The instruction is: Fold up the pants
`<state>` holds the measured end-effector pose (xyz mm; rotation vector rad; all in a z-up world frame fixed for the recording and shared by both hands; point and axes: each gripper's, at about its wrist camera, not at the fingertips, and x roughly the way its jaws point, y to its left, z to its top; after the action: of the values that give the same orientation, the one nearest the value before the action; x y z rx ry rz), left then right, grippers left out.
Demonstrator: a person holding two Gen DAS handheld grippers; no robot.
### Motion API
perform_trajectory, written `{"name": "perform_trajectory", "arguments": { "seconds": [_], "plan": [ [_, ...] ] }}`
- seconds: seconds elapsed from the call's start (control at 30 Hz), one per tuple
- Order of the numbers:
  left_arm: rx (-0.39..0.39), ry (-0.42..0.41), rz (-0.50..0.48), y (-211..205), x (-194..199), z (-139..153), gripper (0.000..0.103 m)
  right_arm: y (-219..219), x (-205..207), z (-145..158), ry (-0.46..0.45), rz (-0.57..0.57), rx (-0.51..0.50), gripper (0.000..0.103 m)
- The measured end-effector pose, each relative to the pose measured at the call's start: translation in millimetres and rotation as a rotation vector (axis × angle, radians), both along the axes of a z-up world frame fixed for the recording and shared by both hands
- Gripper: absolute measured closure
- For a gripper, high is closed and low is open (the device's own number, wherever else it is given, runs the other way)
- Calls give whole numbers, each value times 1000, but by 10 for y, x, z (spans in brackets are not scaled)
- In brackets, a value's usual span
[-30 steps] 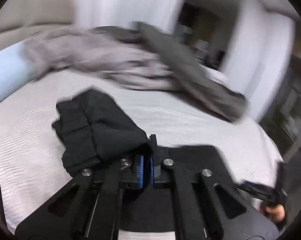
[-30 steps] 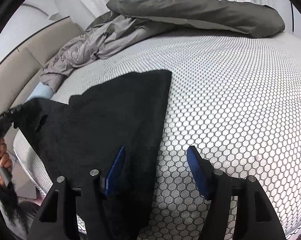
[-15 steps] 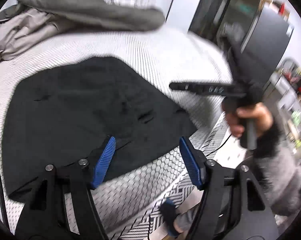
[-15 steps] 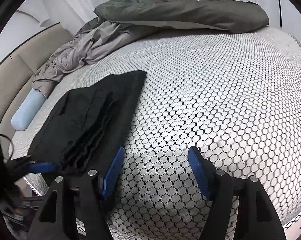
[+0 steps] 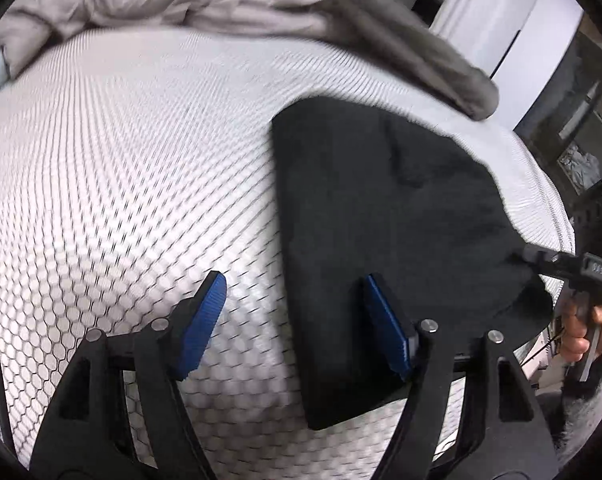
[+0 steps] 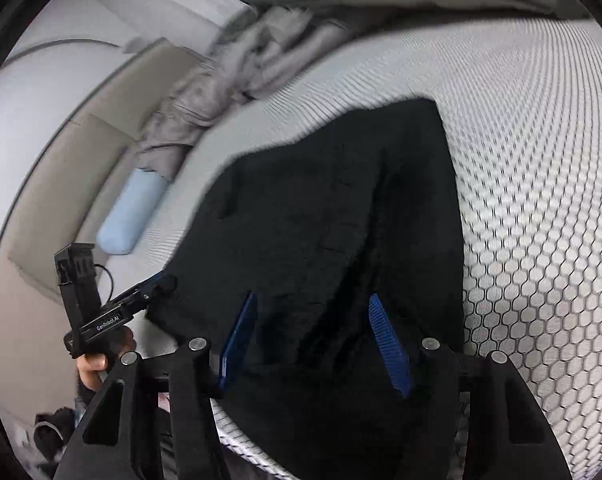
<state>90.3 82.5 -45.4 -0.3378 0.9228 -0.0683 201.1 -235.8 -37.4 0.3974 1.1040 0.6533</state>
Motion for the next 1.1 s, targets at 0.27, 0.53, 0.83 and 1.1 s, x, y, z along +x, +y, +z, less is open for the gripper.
{"name": "perform_trajectory", "arguments": {
  "seconds": [0.27,0.53,0.83,1.1],
  "plan": [
    [6,-25,-16,65,-49,-28,32,-123,104,-106,55,-11,97,43],
    [14,-23,-8,123,-157,35,32,68,90,33,-13,18,68,77],
    [10,-20,-10,188,-229,65,32,18,101,-72,69,27,84,48],
    [20,-21,-3,129,-264,131,32,224,-19,280,-82,47,103,84]
  ]
}}
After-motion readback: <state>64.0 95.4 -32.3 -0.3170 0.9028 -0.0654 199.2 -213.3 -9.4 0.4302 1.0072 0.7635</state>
